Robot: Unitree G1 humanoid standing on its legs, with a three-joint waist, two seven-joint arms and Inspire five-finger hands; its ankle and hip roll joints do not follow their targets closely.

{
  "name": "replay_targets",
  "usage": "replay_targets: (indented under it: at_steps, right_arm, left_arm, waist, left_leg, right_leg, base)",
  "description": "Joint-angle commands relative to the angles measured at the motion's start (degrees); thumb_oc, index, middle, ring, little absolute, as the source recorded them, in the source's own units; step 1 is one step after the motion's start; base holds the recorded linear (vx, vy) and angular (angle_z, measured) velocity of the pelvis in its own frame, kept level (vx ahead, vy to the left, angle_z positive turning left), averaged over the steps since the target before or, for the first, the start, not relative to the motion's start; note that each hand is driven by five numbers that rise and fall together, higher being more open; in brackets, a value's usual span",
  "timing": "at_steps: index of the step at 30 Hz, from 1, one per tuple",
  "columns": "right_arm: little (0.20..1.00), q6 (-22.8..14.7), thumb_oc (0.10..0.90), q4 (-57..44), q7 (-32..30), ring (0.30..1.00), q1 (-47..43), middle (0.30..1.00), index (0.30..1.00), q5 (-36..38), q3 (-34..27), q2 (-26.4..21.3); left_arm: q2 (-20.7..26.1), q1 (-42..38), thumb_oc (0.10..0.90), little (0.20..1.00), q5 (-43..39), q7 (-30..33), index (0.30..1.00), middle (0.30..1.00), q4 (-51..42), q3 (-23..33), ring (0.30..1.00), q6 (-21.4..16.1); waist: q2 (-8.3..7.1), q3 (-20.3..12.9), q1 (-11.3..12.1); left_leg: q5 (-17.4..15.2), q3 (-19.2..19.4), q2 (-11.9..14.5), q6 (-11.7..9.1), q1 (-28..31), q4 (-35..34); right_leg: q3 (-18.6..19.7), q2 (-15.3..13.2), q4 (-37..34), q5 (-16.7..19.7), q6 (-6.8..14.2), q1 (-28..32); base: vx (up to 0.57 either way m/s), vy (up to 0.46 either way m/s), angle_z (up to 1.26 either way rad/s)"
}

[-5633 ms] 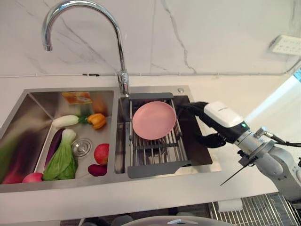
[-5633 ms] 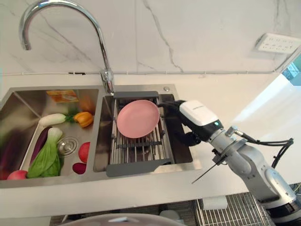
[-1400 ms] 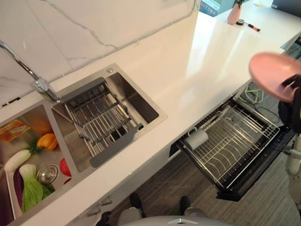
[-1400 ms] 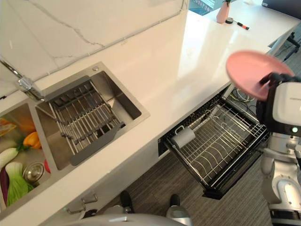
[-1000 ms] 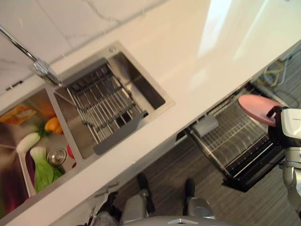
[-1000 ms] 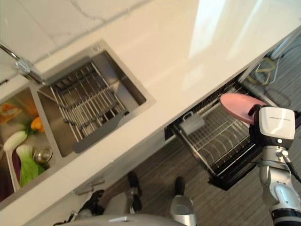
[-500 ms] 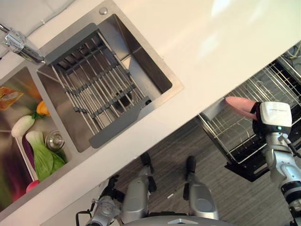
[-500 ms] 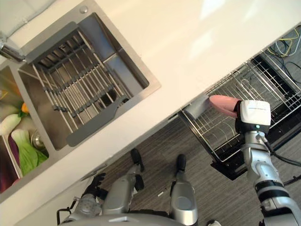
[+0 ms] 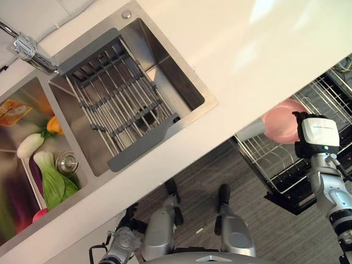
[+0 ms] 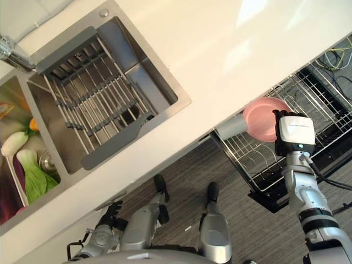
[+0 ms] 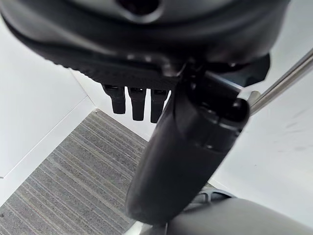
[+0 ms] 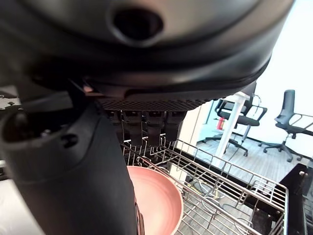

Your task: Place the dishes in the dishwasher.

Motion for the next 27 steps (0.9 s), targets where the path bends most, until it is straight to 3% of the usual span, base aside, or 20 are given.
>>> replay_targets:
  at_steps: [1, 8, 13, 19, 25, 26, 27]
  right_arm:
    - [0.900, 0.8, 0.800, -8.2, -3.0, 0.900, -2.8, 0.900, 0.900, 1.8, -6.8, -5.0]
    - [0.900, -0.2, 0.800, -19.8, -7.6, 0.900, 2.4, 0.900, 0.900, 6.5, -18.4, -2.2]
    - [0.900, 1.6, 0.800, -18.8, -11.8, 0.900, 7.1, 0.900, 0.900, 13.0, -27.1, 0.6]
    - [0.900, 3.5, 0.800, -10.9, -13.3, 0.900, 10.4, 0.900, 0.900, 18.8, -30.5, 3.1]
    - [0.900, 4.0, 0.800, -8.0, -12.1, 0.900, 12.5, 0.900, 0.900, 21.8, -31.1, 7.5]
    - [0.705, 3.9, 0.670, -7.5, -11.1, 0.705, 12.8, 0.705, 0.705, 21.9, -30.4, 8.6]
    - [0.300, 3.8, 0.400, -6.6, -10.8, 0.300, 12.7, 0.300, 0.300, 21.9, -29.9, 8.5]
  left_arm:
    - [-1.3, -3.7, 0.800, 0.900, 0.2, 0.9, 0.900, 0.900, 1.8, -1.0, 0.900, -1.4]
    - [-0.9, -3.5, 0.800, 0.900, 2.0, 1.0, 0.900, 0.900, 2.3, 0.0, 0.900, -0.7]
    - [-0.3, -2.8, 0.800, 0.900, 2.5, 1.2, 0.900, 0.900, 2.0, 1.2, 0.900, 0.1]
    - [0.3, -3.0, 0.800, 0.900, 2.6, 0.8, 0.900, 0.900, 1.1, 1.8, 0.900, 0.5]
    - [0.2, -2.6, 0.800, 0.900, 2.8, -0.1, 0.900, 0.900, 1.2, 2.4, 0.900, 1.3]
    - [0.0, -2.4, 0.800, 0.900, 3.1, -0.7, 0.900, 0.900, 1.6, 2.4, 0.900, 1.4]
    - [0.1, -2.3, 0.800, 0.900, 3.1, -0.8, 0.900, 0.900, 1.6, 2.2, 0.900, 1.3]
  waist:
    - [-1.79, -3.9, -0.6]
    - [-2.72, -5.2, -2.3]
    - [-4.08, -6.9, -3.8]
    - [-4.68, -7.4, -4.4]
    - [-3.80, -7.8, -5.2]
    - [-3.38, -8.0, -5.3]
    - [-3.22, -8.1, -5.3]
  left_leg:
    - [-4.5, -3.4, 3.1, -4.5, 0.7, 4.9]
    - [-5.6, -2.0, 3.1, -4.3, 2.7, 4.4]
    - [-6.6, -0.4, 3.3, -4.0, 4.7, 4.1]
    - [-6.9, 0.4, 3.0, -3.6, 5.5, 3.9]
    - [-7.0, 1.0, 2.7, -3.4, 6.2, 3.5]
    - [-7.0, 1.0, 2.6, -3.4, 6.3, 3.4]
    - [-6.9, 1.0, 2.5, -3.4, 6.3, 3.3]
  right_leg:
    - [2.7, -2.5, 10.4, -4.4, 2.4, -7.3]
    - [4.3, -2.1, 10.2, -4.8, 2.7, -6.8]
    - [5.8, -1.4, 10.0, -4.8, 2.9, -6.2]
    - [6.8, -1.0, 10.5, -4.6, 3.0, -6.6]
    - [7.3, -1.0, 10.6, -4.5, 3.0, -6.8]
    - [7.3, -1.2, 10.5, -4.5, 3.0, -6.7]
    - [7.3, -1.2, 10.4, -4.5, 3.1, -6.7]
  base:
    - [0.01, 0.013, -0.07]
    - [0.03, 0.009, -0.12]
    - [0.04, 0.007, -0.19]
    - [0.00, 0.000, -0.10]
    - [0.01, 0.023, -0.15]
    - [0.02, 0.016, -0.04]
    - [0.00, 0.000, 0.00]
